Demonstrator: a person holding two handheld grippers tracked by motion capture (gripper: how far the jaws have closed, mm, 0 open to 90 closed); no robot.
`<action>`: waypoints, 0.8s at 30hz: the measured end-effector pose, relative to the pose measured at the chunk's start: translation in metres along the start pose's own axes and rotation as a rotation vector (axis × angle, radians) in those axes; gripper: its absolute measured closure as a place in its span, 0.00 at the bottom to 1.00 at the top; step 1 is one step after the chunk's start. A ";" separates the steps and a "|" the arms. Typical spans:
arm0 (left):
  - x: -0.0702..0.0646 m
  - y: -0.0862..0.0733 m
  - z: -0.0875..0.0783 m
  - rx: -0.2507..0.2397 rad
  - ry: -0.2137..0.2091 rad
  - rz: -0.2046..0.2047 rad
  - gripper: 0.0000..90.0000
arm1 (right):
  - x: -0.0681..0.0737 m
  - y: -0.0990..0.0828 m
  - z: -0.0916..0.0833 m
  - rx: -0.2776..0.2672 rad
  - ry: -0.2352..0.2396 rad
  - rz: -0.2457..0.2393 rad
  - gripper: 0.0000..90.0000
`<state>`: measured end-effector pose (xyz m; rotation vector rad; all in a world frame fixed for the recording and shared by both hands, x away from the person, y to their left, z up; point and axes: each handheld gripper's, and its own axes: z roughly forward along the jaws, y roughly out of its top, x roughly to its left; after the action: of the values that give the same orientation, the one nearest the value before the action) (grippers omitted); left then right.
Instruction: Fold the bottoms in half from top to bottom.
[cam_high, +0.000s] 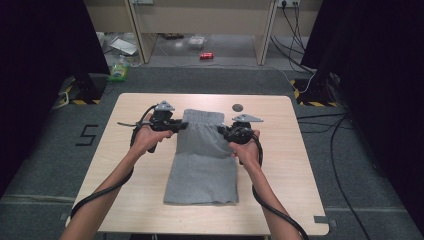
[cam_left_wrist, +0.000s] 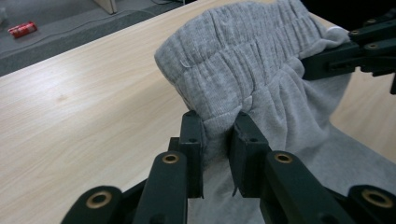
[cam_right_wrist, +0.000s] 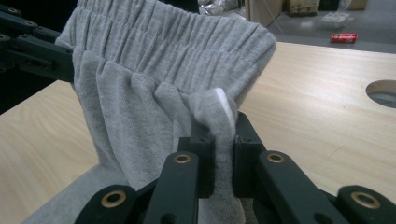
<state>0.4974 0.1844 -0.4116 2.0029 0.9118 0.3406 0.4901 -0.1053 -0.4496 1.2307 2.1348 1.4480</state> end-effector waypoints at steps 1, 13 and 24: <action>-0.002 -0.002 -0.003 -0.004 -0.005 0.008 0.84 | 0.001 -0.002 -0.002 -0.005 0.004 -0.004 0.92; -0.027 -0.046 -0.030 -0.051 -0.075 0.037 0.84 | 0.030 -0.029 -0.032 -0.014 0.048 -0.073 0.92; -0.044 -0.087 -0.036 -0.039 -0.137 0.019 0.84 | 0.047 -0.060 -0.048 0.029 0.076 -0.107 0.92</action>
<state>0.4061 0.2042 -0.4576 1.9735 0.7952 0.2267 0.4022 -0.1067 -0.4691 1.0695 2.2417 1.4460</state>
